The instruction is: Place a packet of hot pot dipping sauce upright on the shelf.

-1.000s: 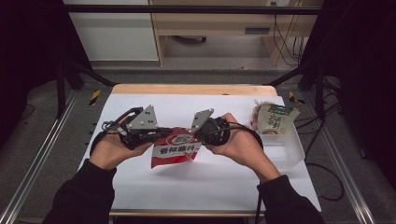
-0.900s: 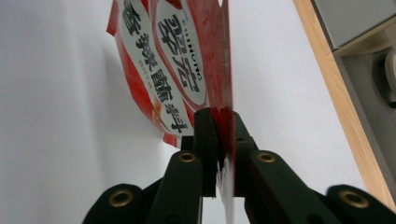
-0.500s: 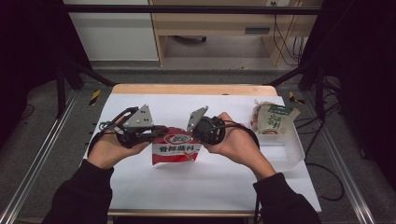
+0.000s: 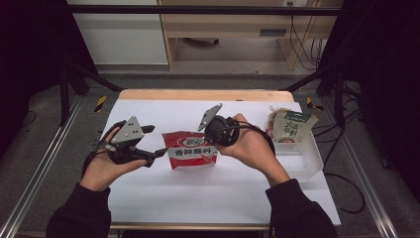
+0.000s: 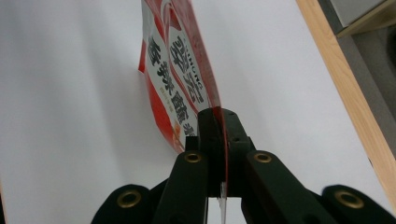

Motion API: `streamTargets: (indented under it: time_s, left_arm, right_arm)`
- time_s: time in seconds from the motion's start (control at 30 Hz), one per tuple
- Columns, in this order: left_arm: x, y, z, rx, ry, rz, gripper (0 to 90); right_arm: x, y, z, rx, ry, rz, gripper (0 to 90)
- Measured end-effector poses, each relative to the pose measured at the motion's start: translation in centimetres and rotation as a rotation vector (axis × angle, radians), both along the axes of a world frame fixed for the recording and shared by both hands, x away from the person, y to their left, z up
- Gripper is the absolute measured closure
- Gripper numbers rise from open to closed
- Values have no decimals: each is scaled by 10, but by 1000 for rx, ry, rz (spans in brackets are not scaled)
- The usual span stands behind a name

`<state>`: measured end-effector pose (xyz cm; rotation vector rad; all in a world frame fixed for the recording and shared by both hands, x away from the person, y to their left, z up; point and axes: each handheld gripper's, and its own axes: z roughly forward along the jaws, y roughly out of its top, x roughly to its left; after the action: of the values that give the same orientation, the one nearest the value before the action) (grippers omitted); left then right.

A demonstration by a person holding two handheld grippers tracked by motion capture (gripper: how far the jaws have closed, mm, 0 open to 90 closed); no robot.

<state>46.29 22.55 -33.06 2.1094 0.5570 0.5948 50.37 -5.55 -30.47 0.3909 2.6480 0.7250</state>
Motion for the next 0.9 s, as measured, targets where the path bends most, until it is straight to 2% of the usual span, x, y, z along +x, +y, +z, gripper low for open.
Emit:
streamTargets:
  time_s: [0.07, 0.2, 0.23, 0.3, 0.37, 0.5, 0.6, 0.9]
  left_arm:
    - [-1, 6, -10, -31, 4, 27, 137]
    - [0, 16, -33, -31, 28, 75, 106]
    - [1, 18, -40, -45, 33, 87, 98]
    - [4, 21, -49, -26, 45, 110, 95]
    - [4, 23, -56, -15, 39, 136, 83]
    - [5, 27, -67, -26, 49, 149, 72]
    - [3, 29, -73, -52, 55, 155, 70]
    - [3, 26, -92, -26, 68, 166, 63]
  right_arm:
    - [1, -2, 3, 3, -2, -15, 899]
    - [3, -8, 11, 17, -5, -42, 900]
    - [3, -10, 13, 21, -6, -46, 900]
    - [3, -14, 17, 28, -8, -49, 900]
    - [2, -18, 22, 34, -10, -57, 900]
    - [0, -29, 29, 46, -17, -90, 900]
    - [-1, -38, 33, 46, -24, -111, 900]
    - [-6, -62, 46, 62, -42, -172, 900]
